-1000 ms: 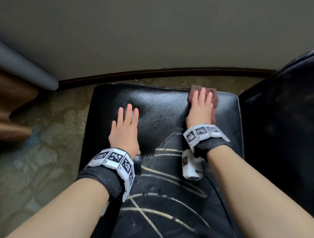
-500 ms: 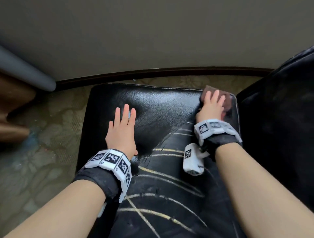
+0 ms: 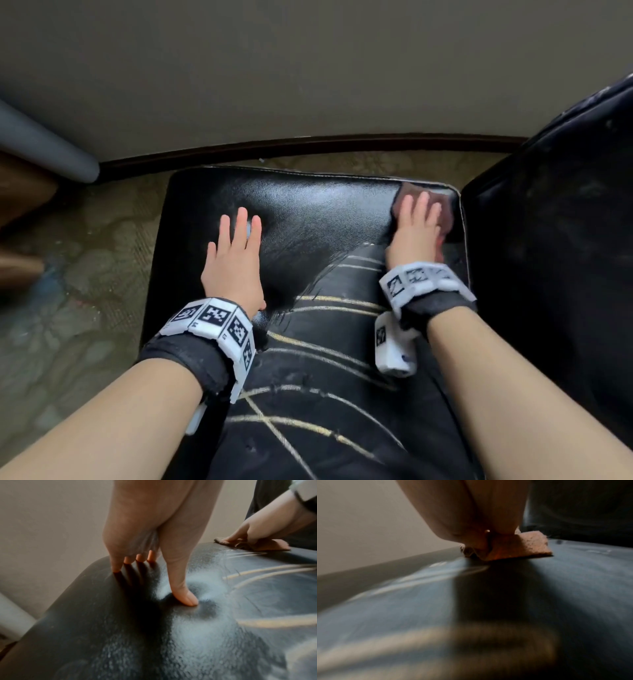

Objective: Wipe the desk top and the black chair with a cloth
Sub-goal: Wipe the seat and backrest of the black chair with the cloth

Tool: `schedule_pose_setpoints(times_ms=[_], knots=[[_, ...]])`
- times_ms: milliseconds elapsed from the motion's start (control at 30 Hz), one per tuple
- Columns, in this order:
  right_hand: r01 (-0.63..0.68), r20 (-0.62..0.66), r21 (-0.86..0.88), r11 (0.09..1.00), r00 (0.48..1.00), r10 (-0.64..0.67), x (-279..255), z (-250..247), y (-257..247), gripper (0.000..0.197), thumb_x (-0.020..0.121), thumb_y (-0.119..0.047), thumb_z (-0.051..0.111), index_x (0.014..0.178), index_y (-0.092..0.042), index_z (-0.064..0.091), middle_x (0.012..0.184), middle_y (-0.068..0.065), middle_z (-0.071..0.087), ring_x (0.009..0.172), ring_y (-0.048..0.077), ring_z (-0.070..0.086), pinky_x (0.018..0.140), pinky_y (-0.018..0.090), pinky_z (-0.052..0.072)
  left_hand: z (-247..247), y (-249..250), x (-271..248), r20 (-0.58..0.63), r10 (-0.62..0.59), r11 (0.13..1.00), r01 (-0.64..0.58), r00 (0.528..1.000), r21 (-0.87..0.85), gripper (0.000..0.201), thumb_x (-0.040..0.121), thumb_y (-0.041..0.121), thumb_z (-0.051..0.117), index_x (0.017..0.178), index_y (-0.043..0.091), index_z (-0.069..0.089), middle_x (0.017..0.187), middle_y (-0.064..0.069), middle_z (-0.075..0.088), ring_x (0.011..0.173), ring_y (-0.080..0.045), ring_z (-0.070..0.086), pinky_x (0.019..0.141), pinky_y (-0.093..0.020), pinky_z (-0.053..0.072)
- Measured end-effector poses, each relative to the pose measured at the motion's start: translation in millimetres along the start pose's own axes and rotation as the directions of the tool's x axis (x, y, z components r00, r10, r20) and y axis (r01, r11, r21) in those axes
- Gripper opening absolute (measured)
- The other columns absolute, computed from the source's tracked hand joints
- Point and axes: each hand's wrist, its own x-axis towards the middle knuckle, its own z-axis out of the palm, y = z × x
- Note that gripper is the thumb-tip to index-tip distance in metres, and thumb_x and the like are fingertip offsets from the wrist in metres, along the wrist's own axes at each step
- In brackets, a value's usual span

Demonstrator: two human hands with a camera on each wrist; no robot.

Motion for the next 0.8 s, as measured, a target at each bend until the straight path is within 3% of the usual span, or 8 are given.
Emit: schedule_pose_setpoints(times_ms=[200, 267, 400, 533, 600, 667, 733, 800], knots=[[0.456, 0.097, -0.050, 0.888, 0.888, -0.450, -41, 5, 4, 0.071, 0.090, 0.008, 0.035, 0.150, -0.012, 0.004, 0.156, 0.008, -0.012, 0.144, 0.029, -0.012, 0.115, 0.035, 0.001, 2, -6, -1, 0.007, 0.011, 1.000, -0.010, 1.000, -0.024, 0.133, 0.062, 0.036, 0.085, 0.149, 0.018, -0.014, 0.156, -0.002, -0.024, 0.144, -0.025, -0.017, 0.117, -0.037, 0.012], [0.405, 0.099, -0.066, 0.912, 0.912, -0.398, -33, -4, 34, 0.076, 0.086, 0.012, 0.038, 0.150, -0.013, 0.006, 0.157, 0.007, -0.011, 0.145, 0.027, -0.010, 0.115, 0.034, 0.002, 2, -8, -1, 0.000, 0.023, 0.999, -0.023, 1.000, -0.023, 0.134, 0.061, 0.037, 0.085, 0.149, 0.018, -0.013, 0.156, -0.002, -0.023, 0.145, -0.025, -0.016, 0.117, -0.038, 0.013], [-0.002, 0.019, -0.054, 0.999, 1.000, 0.003, -28, -4, 52, 0.070, 0.091, 0.005, 0.040, 0.151, -0.010, 0.006, 0.157, 0.010, -0.009, 0.145, 0.032, -0.004, 0.115, 0.041, 0.013, 2, -8, 1, -0.011, 0.034, 0.998, -0.034, 0.999, -0.060, 0.134, 0.059, 0.034, 0.086, 0.150, 0.017, -0.011, 0.156, -0.002, -0.022, 0.145, -0.025, -0.016, 0.117, -0.039, 0.012], [0.073, 0.035, -0.050, 0.996, 0.997, -0.071, -51, 9, 4, 0.072, 0.091, 0.000, 0.041, 0.150, -0.012, 0.002, 0.157, 0.012, -0.011, 0.144, 0.036, -0.004, 0.112, 0.045, 0.020, 2, -13, 1, -0.008, 0.068, 0.991, -0.068, 0.998, -0.117, 0.134, 0.058, 0.034, 0.087, 0.150, 0.018, -0.009, 0.156, -0.001, -0.022, 0.144, -0.024, -0.017, 0.117, -0.041, 0.011], [0.269, 0.059, -0.044, 0.962, 0.962, -0.266, -78, 23, -25, 0.073, 0.087, 0.006, 0.039, 0.150, -0.009, 0.004, 0.157, 0.016, -0.008, 0.143, 0.039, -0.003, 0.115, 0.047, 0.017, 0, -17, -2, -0.013, 0.111, 0.986, -0.112, 0.994, -0.120, 0.130, 0.060, 0.037, 0.085, 0.151, 0.018, -0.006, 0.157, -0.002, -0.020, 0.145, -0.024, -0.016, 0.117, -0.041, 0.013], [0.468, -0.014, 0.000, 0.884, 0.884, -0.468, -112, 44, -48, 0.069, 0.077, 0.006, 0.044, 0.144, -0.005, 0.031, 0.153, 0.020, 0.019, 0.139, 0.043, 0.019, 0.110, 0.052, 0.028, 1, -22, -10, -0.021, 0.157, 0.982, -0.158, 0.987, -0.101, 0.120, 0.067, 0.041, 0.080, 0.152, 0.019, -0.002, 0.157, -0.003, -0.019, 0.145, -0.022, -0.014, 0.116, -0.040, 0.017], [0.605, 0.004, 0.039, 0.795, 0.796, -0.606, -136, 57, -59, 0.054, 0.076, -0.009, 0.043, 0.128, -0.007, 0.056, 0.140, 0.016, 0.047, 0.129, 0.041, 0.041, 0.104, 0.048, 0.037, 6, -28, -22, -0.010, 0.192, 0.981, -0.192, 0.981, -0.041, 0.117, 0.069, 0.045, 0.078, 0.152, 0.021, -0.001, 0.157, -0.005, -0.018, 0.146, -0.022, -0.013, 0.117, -0.039, 0.016], [0.694, 0.050, 0.033, 0.719, 0.718, -0.695, -137, 60, -52, 0.049, 0.081, -0.018, 0.037, 0.123, -0.008, 0.061, 0.134, 0.013, 0.054, 0.125, 0.037, 0.048, 0.103, 0.045, 0.029, 15, -32, -38, 0.038, 0.197, 0.980, -0.198, 0.980, 0.026, 0.123, 0.066, 0.049, 0.078, 0.150, 0.022, -0.009, 0.156, -0.006, -0.023, 0.145, -0.021, -0.014, 0.117, -0.037, 0.016]])
